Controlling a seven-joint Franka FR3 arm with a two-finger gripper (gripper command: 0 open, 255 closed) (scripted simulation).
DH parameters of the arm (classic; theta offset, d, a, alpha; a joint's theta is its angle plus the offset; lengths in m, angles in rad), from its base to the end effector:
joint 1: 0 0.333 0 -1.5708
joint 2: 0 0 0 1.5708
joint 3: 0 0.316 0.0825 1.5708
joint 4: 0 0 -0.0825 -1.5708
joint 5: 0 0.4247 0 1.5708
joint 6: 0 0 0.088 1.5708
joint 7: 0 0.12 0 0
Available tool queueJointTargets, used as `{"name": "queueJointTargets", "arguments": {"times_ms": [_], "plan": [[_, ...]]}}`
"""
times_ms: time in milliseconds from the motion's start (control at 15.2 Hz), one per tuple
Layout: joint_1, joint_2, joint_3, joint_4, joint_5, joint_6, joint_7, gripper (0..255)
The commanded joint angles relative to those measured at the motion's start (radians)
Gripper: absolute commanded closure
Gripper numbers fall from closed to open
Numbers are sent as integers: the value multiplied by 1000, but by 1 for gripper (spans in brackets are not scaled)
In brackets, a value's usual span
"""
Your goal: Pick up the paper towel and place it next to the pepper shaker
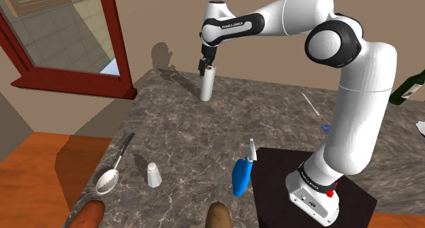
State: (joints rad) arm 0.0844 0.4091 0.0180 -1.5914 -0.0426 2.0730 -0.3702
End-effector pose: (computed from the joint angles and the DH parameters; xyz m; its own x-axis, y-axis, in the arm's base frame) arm 0.7150 0.0694 0.3749 0.8802 0.4713 0.0559 0.4685 -0.8817 0.0556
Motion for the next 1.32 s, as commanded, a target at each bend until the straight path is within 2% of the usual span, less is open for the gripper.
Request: {"name": "queueJointTargets", "arguments": {"times_ms": [0,198,264,858,1254], "plan": [[0,0,0,0,0,1,0,0],[0,0,0,0,0,1,0,0],[0,0,0,0,0,1,0,255],[0,0,0,0,0,1,0,255],[0,-19,1,52,2,-71,-3,255]]}}
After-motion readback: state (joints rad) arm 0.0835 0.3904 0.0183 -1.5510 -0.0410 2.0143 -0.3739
